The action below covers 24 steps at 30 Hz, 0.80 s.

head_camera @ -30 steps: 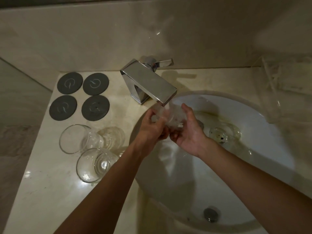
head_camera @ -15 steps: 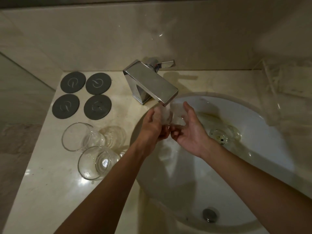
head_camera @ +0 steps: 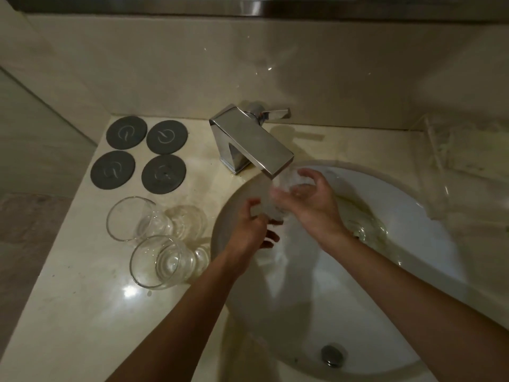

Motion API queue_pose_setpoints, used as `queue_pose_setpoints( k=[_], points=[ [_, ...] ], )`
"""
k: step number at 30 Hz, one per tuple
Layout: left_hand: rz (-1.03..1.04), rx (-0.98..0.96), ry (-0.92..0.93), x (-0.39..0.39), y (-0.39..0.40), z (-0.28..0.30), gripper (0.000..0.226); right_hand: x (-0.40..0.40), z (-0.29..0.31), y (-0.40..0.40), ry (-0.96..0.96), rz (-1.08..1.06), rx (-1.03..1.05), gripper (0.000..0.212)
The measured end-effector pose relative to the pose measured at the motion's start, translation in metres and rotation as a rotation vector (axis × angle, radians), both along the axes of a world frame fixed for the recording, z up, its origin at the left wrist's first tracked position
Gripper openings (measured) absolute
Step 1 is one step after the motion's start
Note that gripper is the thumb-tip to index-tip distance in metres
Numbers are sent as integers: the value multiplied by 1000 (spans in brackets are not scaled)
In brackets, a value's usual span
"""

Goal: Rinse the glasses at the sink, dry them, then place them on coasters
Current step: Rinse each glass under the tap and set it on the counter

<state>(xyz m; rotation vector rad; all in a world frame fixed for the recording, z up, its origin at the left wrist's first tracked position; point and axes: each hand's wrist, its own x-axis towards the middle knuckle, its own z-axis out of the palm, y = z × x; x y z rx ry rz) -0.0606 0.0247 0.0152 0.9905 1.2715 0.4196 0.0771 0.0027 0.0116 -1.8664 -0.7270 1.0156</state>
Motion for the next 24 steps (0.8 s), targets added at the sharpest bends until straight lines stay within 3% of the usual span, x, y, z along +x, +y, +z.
queue_pose_setpoints(
  k=[4, 6, 8, 10, 14, 18, 24],
  points=[
    [-59, 104, 163, -12, -7, 10, 33, -8, 17, 0, -434, 333, -75, 83],
    [-130, 240, 306, -18, -8, 13, 34, -10, 21, 2, -526, 445, -103, 77],
    [-193, 318, 390, -23, -7, 21, 37, -11, 22, 2, -432, 323, -144, 77],
    [-226, 341, 404, -26, -7, 32, 37, -15, 19, 0, -465, 237, -187, 81],
    [-313, 414, 430, -27, -8, 59, 35, -26, 27, -12, -525, 383, -213, 78],
    [-482, 508, 588, -29, -8, 76, 45, -32, 38, -11, -343, 29, -191, 78],
    [-506, 472, 631, -28, -10, 85, 46, -39, 50, -9, -335, 66, -202, 80]
  ],
)
